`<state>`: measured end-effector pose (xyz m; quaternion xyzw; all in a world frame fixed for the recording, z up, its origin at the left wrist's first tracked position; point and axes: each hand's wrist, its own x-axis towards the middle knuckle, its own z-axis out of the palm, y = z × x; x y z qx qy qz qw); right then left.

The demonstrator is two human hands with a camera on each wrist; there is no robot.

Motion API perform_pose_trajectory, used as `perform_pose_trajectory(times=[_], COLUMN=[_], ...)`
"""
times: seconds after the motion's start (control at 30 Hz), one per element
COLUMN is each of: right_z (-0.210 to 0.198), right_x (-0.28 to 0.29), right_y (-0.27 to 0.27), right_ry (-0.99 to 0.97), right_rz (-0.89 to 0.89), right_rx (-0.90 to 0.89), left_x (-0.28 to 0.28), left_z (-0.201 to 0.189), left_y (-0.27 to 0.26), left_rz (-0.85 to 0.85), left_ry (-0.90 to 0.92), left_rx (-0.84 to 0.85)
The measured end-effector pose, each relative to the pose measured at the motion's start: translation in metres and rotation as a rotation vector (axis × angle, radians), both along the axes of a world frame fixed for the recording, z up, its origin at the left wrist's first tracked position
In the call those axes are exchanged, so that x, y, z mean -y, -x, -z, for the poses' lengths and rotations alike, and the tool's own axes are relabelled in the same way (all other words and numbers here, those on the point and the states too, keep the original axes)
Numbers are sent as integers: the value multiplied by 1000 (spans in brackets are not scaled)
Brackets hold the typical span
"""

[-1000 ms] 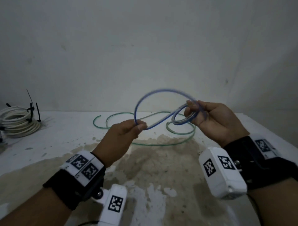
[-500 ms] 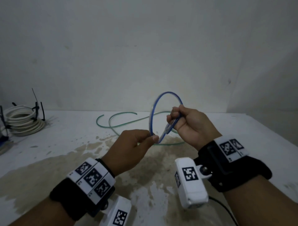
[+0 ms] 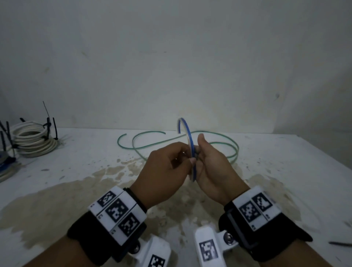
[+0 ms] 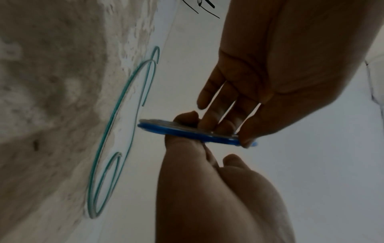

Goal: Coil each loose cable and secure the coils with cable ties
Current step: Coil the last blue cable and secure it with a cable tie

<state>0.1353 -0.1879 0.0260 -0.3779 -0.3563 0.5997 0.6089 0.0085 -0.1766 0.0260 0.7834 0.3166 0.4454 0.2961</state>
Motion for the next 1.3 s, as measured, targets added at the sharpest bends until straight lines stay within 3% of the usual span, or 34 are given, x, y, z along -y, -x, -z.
perform_pose_trajectory(times=[0.27,0.6,0.73,0.83,0.9,1.0,1.1,1.3], right_z=[14,17,19,22,21,16,11,10], right_x=[4,11,14,17,20,21,21,20], right_y=[1,2,-5,-12,-17,-25,-32,-36], right_ry=[-53,-106,-122,-146,-171,-183,-204,-176], right_rz=[27,-11,-43,-61,-106,-182,-173,-25], right_rx=[227,261,316,357,313,104,-53,-125], left_x=[-7,-17,-25,-38,-41,-41,-43,-43], left_z=[-5,-3,-1,-1,-3,-5,0,17], left_y=[4,-3,-8,-3,0,-3,-6,-16], left_rz=[-69,50,-42,-91,-53,77,151,265], left_ry=[4,279,399,257,159,201,251,505], left_rx=[11,238,426,376,216,128,180,391])
